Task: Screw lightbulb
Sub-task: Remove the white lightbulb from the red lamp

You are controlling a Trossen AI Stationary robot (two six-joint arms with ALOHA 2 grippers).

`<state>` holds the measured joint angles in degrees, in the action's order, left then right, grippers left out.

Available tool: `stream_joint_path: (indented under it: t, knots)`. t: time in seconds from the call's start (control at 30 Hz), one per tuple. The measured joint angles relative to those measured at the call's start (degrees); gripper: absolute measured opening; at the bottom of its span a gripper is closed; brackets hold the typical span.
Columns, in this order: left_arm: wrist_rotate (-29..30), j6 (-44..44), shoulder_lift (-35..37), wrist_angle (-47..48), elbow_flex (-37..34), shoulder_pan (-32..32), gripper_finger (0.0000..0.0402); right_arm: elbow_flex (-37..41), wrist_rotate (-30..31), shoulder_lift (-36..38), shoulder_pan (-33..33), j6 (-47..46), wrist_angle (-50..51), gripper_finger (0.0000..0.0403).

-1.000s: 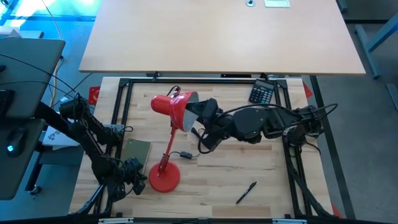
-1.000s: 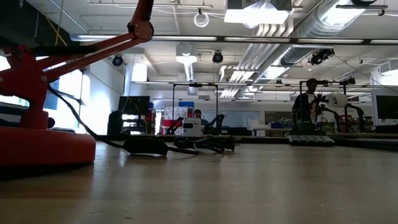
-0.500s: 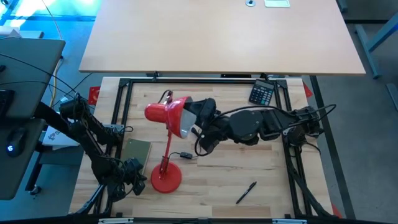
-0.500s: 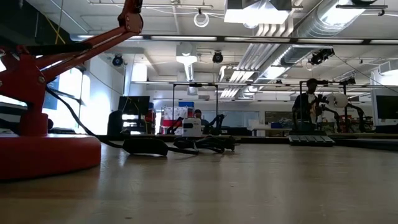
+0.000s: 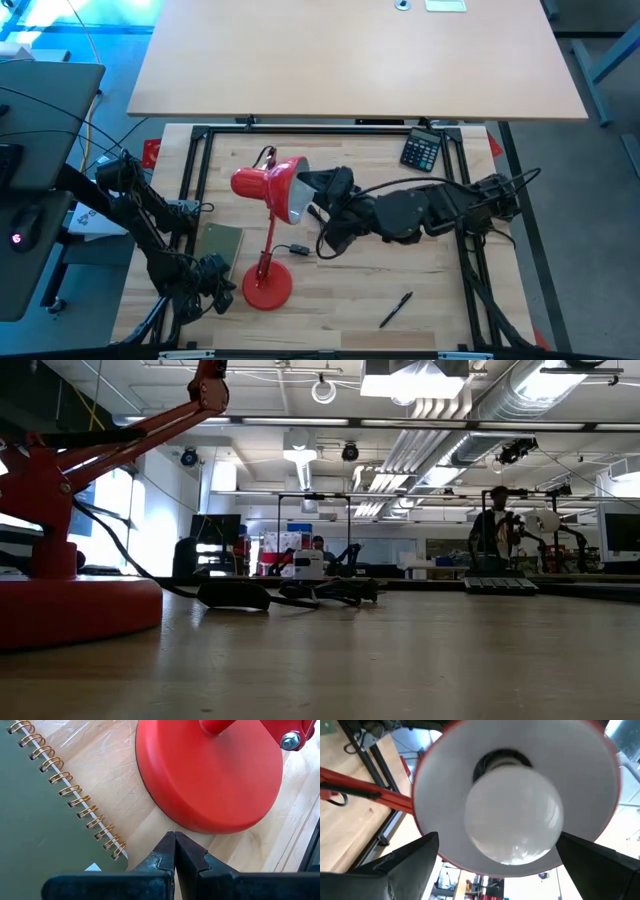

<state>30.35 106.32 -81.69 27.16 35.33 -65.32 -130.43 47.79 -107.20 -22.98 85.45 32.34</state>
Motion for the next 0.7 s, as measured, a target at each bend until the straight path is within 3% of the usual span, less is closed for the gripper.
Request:
stream_joint_path:
  t: [0.23, 0.37, 0.5, 0.7]
  knots:
    - [0.4, -0.9, 0.0, 0.0, 0.0, 0.0, 0.0000, 0.0, 6.0, 0.3, -1.7, -4.3, 0.1, 0.0397]
    - [0.6, -1.6, 0.0, 0.0, 0.0, 0.0, 0.0000, 0.0, 8.9, 2.1, -3.0, -15.4, 0.1, 0.0397]
    - [0.8, -1.6, 0.0, -0.1, 0.0, 0.0, 0.0000, 0.0, 9.3, 5.7, -4.2, -38.6, 0.4, 0.0397]
    - [3.1, -1.6, 0.4, -0.8, 0.2, -0.2, 0.0000, 0.0, 9.2, 8.9, -4.5, -83.6, 5.2, 0.0397]
